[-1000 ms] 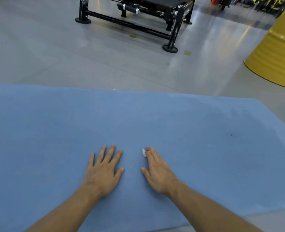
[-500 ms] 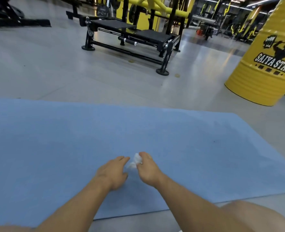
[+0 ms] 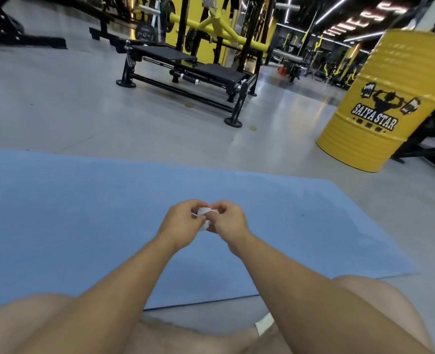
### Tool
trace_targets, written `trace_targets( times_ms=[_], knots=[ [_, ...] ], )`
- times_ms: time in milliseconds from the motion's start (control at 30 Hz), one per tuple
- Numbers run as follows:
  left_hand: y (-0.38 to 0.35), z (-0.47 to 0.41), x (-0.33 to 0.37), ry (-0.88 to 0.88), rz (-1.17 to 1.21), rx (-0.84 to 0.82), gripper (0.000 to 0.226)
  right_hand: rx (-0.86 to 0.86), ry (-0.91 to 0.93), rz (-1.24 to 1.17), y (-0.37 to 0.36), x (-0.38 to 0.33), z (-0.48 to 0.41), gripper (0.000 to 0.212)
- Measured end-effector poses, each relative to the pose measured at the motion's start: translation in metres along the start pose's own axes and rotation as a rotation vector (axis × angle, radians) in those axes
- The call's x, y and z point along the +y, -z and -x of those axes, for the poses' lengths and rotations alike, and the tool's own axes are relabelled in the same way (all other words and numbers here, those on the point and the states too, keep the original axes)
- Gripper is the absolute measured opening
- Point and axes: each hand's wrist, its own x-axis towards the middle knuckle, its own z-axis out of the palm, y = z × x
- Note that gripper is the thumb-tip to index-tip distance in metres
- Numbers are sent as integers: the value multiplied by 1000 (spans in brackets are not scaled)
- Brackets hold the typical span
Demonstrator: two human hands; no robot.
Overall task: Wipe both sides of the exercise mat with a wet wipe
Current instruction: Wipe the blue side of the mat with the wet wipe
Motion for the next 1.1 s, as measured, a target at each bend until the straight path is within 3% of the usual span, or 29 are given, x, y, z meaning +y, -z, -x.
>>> trace_targets(
  times_ms=[300,467,667,833,933,1000,1100],
  knots=[
    [23,16,53,37,114,142,2,19,74,6,31,-48,36,22],
    [17,28,116,22,129,179,13,39,112,7,75,-88,62,24],
    [-6,51,193,-25,161,206,7,46,166,90,143,-136,95,20],
    [-27,58,223,-40,240,187,11,32,134,-85,171,-134,102,24],
    [-39,61,217,-6,277,161,14,-54,59,-216,179,-120,103,14],
    [-44,61,207,22,311,141,16,-118,6,-296,185,-109,97,24],
    [-46,60,192,71,321,128,17,-166,-35,-412,191,-96,84,8]
  ],
)
